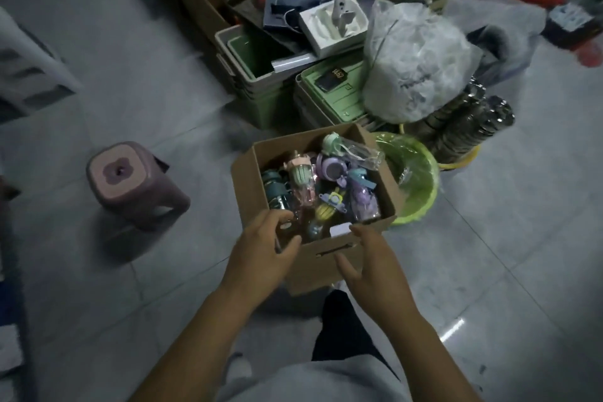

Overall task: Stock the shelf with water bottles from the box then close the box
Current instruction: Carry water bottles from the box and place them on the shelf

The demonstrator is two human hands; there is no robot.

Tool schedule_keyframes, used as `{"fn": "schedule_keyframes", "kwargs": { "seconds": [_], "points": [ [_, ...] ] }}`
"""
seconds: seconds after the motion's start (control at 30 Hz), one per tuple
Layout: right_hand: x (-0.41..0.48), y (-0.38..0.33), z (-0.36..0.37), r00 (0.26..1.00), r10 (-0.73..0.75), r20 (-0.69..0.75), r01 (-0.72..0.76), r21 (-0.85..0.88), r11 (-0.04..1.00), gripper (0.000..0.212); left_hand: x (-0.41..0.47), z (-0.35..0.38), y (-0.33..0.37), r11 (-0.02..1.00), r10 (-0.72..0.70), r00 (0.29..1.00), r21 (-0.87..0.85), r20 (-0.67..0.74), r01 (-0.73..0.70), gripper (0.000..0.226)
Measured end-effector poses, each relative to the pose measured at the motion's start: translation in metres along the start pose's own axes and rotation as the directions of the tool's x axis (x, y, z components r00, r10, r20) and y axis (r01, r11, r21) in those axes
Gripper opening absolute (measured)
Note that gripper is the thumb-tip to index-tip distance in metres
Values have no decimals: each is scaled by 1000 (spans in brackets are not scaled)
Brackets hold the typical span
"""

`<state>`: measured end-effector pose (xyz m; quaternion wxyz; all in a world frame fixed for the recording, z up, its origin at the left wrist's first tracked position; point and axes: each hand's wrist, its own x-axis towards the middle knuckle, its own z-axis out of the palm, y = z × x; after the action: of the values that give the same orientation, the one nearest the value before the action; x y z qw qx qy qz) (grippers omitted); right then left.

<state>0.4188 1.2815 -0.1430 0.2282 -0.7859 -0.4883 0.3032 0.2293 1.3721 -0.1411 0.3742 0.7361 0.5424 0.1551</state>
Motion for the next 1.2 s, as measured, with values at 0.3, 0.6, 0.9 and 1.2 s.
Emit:
{"fn": "schedule_keyframes", "kwargs": {
  "seconds": [0.3, 0.6, 0.9, 1.2],
  "points": [
    [216, 30, 16, 947, 116, 300, -130, 26, 991, 36, 141, 57, -20, 904, -425, 904, -29, 42, 426, 28],
    [321, 72, 157, 853, 303, 426, -287, -102, 952, 76, 238, 165, -119, 645, -750, 630, 434, 203, 628, 100],
    [355, 70, 185, 850, 397, 347, -366, -154, 918, 88, 275, 183, -144, 513, -807, 588, 569, 65, 642, 108],
    [332, 76, 129, 828, 429, 362, -458, -6, 889, 48, 278, 184, -145, 524, -795, 604, 565, 57, 637, 102]
  ]
}}
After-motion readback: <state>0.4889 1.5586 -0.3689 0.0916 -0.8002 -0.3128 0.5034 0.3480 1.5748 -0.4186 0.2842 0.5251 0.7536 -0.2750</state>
